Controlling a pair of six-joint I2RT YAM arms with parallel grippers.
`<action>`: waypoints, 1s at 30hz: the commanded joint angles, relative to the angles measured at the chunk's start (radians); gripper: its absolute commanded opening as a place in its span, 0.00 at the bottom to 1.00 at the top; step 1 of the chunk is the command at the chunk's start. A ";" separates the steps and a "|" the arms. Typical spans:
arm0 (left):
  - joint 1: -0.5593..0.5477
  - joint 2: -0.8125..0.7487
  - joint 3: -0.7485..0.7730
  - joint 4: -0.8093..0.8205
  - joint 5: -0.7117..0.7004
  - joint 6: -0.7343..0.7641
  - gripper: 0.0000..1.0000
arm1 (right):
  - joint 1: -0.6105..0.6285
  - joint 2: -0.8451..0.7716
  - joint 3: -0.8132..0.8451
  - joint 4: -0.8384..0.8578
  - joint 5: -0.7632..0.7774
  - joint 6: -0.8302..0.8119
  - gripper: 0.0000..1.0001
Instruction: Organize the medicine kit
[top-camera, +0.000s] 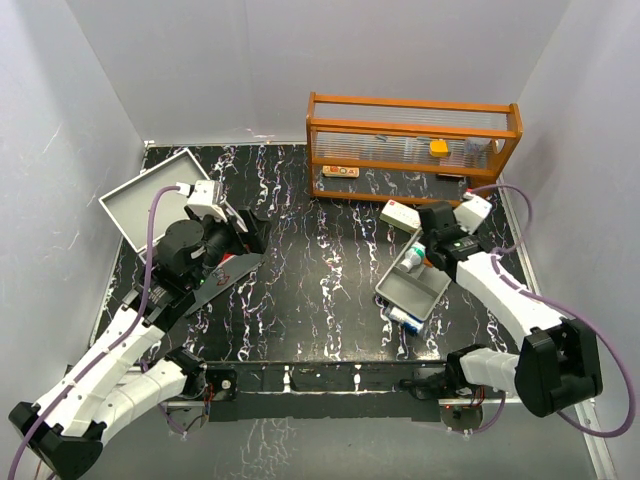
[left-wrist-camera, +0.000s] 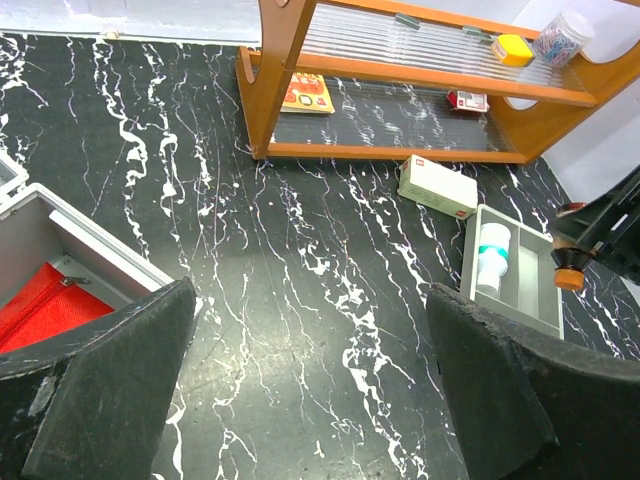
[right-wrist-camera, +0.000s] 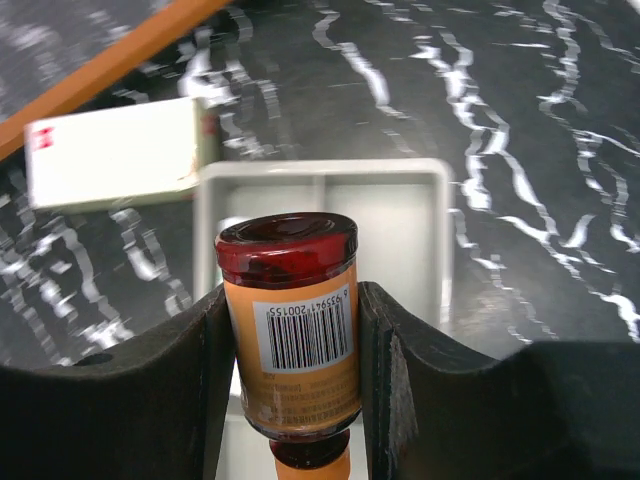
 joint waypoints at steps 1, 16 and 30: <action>-0.004 -0.004 -0.007 0.031 0.019 -0.004 0.99 | -0.124 -0.034 -0.038 0.022 -0.029 0.029 0.29; -0.005 -0.012 -0.011 0.015 0.023 -0.005 0.99 | -0.204 0.043 -0.122 0.105 -0.135 0.014 0.31; -0.004 -0.003 -0.011 0.025 0.028 -0.013 0.99 | -0.206 0.097 -0.135 0.113 -0.113 0.036 0.37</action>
